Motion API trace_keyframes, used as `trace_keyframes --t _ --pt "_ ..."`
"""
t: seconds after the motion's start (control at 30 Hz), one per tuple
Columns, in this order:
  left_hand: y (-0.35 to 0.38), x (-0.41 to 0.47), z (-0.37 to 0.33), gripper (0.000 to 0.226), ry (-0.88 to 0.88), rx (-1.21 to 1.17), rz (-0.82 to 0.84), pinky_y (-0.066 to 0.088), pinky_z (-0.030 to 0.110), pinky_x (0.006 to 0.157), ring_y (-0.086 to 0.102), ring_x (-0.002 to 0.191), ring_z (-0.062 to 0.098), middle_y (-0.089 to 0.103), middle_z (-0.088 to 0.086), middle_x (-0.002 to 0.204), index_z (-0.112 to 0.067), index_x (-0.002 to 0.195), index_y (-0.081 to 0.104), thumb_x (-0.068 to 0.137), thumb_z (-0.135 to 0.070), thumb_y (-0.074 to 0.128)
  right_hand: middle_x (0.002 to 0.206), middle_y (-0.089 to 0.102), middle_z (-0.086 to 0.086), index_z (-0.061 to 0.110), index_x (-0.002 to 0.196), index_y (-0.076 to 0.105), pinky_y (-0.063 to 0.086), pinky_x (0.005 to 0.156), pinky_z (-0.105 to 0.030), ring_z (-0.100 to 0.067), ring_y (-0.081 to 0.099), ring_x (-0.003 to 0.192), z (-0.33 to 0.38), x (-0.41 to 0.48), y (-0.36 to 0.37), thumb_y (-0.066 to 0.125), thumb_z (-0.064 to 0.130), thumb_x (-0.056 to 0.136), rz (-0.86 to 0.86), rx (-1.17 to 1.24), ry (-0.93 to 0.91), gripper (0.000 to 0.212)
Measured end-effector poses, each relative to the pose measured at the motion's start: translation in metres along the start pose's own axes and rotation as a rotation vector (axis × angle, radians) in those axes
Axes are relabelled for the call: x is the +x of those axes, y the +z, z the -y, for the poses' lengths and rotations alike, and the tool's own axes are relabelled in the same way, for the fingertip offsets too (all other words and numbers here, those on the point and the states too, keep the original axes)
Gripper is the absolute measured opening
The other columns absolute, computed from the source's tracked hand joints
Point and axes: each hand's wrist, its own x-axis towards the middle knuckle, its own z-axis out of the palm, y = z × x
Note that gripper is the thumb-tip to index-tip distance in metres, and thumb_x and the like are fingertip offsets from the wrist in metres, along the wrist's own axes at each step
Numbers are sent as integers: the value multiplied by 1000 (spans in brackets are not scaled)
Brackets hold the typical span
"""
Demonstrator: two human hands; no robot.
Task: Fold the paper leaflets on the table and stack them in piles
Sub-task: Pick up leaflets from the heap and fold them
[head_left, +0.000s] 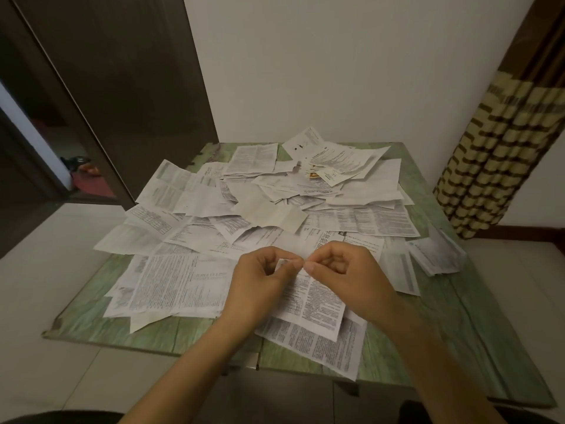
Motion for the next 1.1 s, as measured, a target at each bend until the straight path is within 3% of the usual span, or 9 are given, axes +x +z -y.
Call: trace_keyframes --t 0.2,0.3,0.43,0.53,0.63,0.73,0.83,0.93,1.1 --pt "-6 1 -7 9 7 -67 -50 52 22 58 66 62 13 72 4 69 -15 76 69 84 -16 65 75 71 -9 15 73 65 55 61 -26 -20 67 67 1 -2 -16 69 14 82 -19 -44 27 9" --pt "-13 2 -16 9 18 -89 -48 45 13 47 63 53 6 69 -1 61 -13 75 68 83 -12 65 71 69 -13 13 70 63 48 51 -16 -10 58 51 5 -7 -25 66 12 83 17 -8 22 14" --pt "-15 3 -23 11 90 -3 -33 42 10 48 59 51 -1 66 -10 56 -17 74 68 84 -14 64 61 65 3 14 76 64 44 53 -12 -2 57 53 9 -13 -38 63 9 84 -2 37 -7 9" --pt "-10 4 -30 13 139 147 155 46 13 54 62 58 4 69 -6 64 -23 72 68 82 -16 67 77 67 4 25 96 63 51 63 -18 -10 65 70 10 -18 -38 68 21 80 134 12 53 18" --pt "-1 2 -33 7 170 166 284 51 19 58 65 59 7 70 -4 67 -22 80 70 82 -16 67 77 68 -11 16 92 64 55 69 -32 -21 66 72 9 -21 -29 69 15 81 151 -14 31 11" --pt "-1 2 -31 25 37 9 198 56 26 56 70 66 18 71 7 74 -18 99 64 76 -22 70 66 68 -4 8 81 61 52 55 -24 -13 65 60 5 -20 -31 64 10 85 -75 90 52 5" --pt "4 -6 -26 32 -104 7 263 55 22 55 70 68 18 73 9 80 -7 100 62 76 -28 67 75 71 -7 4 88 60 55 58 -24 -16 69 67 3 -22 -30 59 11 89 -225 211 70 7" --pt "14 -13 -18 23 -112 -59 171 54 26 51 66 58 21 69 19 75 8 89 61 88 -15 59 89 72 -9 5 96 60 57 68 -29 -22 70 81 -1 -26 -22 54 11 92 -175 309 134 9" --pt "13 -12 -21 26 -181 -244 101 56 26 51 68 63 21 71 13 76 -8 82 65 94 -3 43 89 65 -15 4 82 55 49 55 -22 -18 63 74 -6 -32 -24 44 -7 91 -35 333 161 19"
